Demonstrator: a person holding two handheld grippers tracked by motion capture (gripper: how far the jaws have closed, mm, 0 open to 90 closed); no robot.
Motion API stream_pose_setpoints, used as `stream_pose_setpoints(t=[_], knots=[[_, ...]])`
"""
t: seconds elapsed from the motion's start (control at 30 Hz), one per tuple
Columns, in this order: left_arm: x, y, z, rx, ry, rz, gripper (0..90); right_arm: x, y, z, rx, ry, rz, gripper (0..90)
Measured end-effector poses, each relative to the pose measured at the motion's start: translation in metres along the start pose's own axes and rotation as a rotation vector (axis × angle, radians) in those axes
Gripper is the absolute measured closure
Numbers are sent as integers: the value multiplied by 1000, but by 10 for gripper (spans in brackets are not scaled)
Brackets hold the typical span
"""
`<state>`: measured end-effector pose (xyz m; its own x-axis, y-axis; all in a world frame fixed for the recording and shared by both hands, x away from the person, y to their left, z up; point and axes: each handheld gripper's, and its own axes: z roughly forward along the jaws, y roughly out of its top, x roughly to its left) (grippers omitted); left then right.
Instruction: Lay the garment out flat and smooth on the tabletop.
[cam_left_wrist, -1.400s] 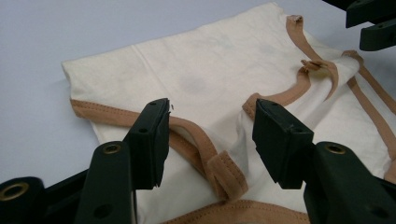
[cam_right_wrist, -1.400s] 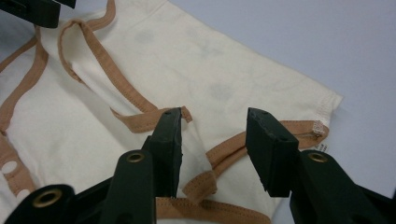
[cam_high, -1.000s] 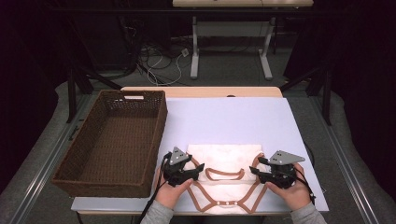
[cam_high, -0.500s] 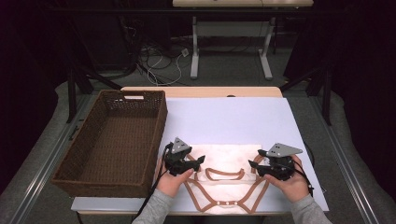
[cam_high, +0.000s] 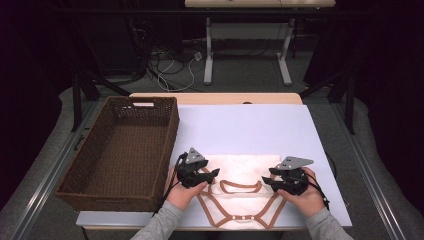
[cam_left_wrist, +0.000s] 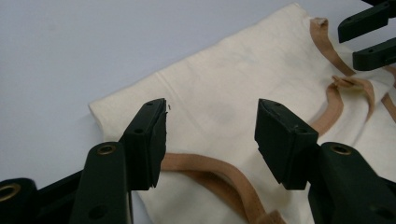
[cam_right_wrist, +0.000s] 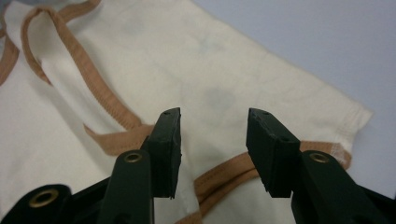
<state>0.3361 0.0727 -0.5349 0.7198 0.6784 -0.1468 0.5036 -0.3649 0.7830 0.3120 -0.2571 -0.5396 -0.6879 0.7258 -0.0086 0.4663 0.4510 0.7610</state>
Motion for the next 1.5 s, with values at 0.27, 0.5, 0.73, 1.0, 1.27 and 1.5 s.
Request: stream_pose_setpoints(t=[0.27, 0.5, 0.73, 1.0, 1.27, 1.5], knots=[[-9, -19, -1, 3, -65, 53, 460, 8, -11, -2, 39, 17, 3, 552], [-23, -25, -1, 18, -109, 88, 460, 14, -16, -6, 61, 41, 11, 534], [-31, -28, -9, 19, -151, 97, 460, 19, -20, -9, 78, 81, 0, 543], [-38, -39, -20, 32, -175, 118, 440, 24, -27, -17, 77, 120, 17, 555], [-43, -50, -28, 52, -174, 120, 430, 30, -33, -27, 58, 94, -17, 578], [-46, -56, -23, 80, -159, 128, 428, 33, -35, -25, 81, 91, -64, 568]])
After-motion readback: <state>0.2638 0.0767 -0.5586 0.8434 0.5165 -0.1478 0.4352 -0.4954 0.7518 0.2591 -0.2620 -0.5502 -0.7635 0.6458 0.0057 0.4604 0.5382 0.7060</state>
